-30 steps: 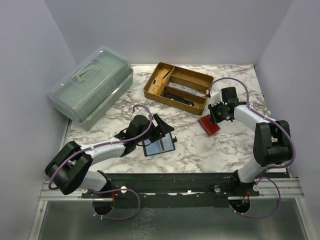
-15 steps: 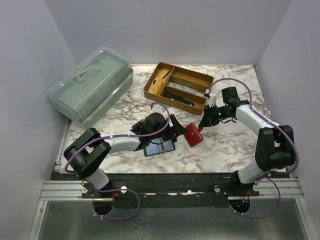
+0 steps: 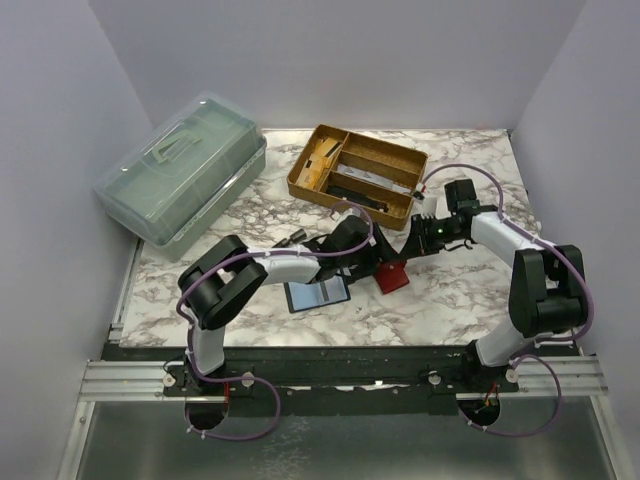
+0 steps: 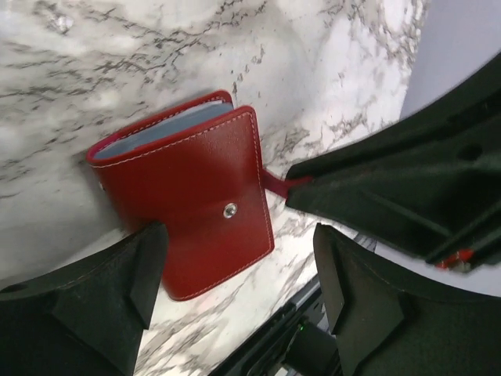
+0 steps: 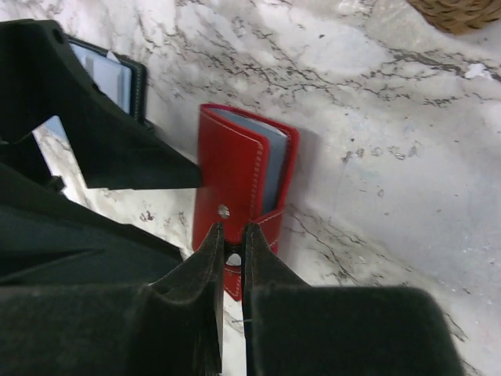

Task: Take the credit cards out of the card holder
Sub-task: Open the card holder at the center of the board.

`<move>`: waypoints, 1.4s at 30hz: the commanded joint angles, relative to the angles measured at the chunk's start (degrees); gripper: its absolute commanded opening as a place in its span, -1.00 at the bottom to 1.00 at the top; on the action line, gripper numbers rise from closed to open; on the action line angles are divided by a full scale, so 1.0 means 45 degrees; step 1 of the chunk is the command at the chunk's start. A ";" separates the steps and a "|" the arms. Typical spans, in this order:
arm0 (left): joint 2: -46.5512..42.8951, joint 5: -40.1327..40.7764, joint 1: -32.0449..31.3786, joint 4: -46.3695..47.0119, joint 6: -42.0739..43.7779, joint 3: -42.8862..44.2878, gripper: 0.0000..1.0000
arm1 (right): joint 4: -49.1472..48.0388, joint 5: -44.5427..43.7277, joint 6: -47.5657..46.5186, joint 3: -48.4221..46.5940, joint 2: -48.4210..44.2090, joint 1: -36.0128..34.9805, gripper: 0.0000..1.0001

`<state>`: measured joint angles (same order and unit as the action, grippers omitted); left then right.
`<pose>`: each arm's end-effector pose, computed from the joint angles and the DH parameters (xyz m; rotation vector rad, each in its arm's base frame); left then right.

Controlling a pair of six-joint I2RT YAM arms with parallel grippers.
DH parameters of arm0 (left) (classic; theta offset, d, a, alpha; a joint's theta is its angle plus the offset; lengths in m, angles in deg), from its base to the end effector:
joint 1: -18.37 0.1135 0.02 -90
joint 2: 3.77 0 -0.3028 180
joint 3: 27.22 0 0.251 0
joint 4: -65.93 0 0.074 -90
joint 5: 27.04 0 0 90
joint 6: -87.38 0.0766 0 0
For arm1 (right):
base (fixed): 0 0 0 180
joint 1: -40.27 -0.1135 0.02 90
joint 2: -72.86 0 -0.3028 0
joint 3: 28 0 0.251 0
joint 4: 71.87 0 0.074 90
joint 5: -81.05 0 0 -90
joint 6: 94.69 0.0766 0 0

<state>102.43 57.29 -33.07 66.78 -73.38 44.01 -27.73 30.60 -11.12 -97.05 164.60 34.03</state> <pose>0.2649 -0.3445 0.1762 -0.3523 2.4584 -1.2121 0.3060 0.0825 0.1970 -0.4758 2.5546 0.9308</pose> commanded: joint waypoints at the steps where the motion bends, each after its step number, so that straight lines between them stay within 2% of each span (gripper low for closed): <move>1: 0.0927 0.1717 -0.0435 -0.3761 -0.0482 0.2200 0.66 | -0.0301 0.1961 0.0366 0.0170 -0.0341 0.0078 -1.00; 4: 0.1191 0.1882 -0.0465 -0.4778 -0.0732 0.2588 0.69 | -0.0621 0.3225 0.0827 0.0249 -0.1030 0.0107 -1.00; 9: 0.1018 0.1769 -0.0463 -0.4814 -0.1024 0.1980 0.70 | -0.0952 0.4301 0.1265 0.0390 -0.1488 0.0156 -1.00; 14: 0.0727 0.1563 -0.0387 -0.4905 -0.0834 0.1758 0.70 | -0.1007 0.4870 0.1264 0.0480 -0.1733 0.0231 -1.00; 21: -0.0310 0.2579 -0.0394 -0.6461 -0.1103 0.1344 0.68 | -0.1195 0.5014 0.1391 0.0596 -0.2387 0.0405 -1.00; 25: -0.0390 0.2690 -0.0378 -0.6584 -0.1304 0.1143 0.67 | -0.1227 0.5047 0.1358 0.0689 -0.2447 0.0410 -1.00; 30: -0.0372 0.2746 -0.0366 -0.6621 -0.1328 0.1126 0.48 | -0.1094 0.4407 0.1270 0.0661 -0.2285 0.0410 -1.00; 33: -0.0818 0.2973 -0.0367 -0.6587 -0.1119 0.0771 0.47 | -0.0864 0.3730 0.1031 0.0637 -0.2136 0.0410 -1.00; 36: -0.1236 0.3133 -0.0321 -0.6488 -0.0885 0.0326 0.46 | -0.1064 0.3975 0.1104 0.0790 -0.2304 0.0410 -1.00; 42: -0.1076 0.2689 -0.0110 -0.6316 -0.0745 -0.0196 0.17 | -0.1111 0.3823 0.1004 0.0908 -0.2406 0.0410 -1.00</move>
<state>97.42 66.82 -34.14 42.57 -76.73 44.23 -31.87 46.01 -6.77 -93.07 155.01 36.04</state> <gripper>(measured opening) 0.642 0.102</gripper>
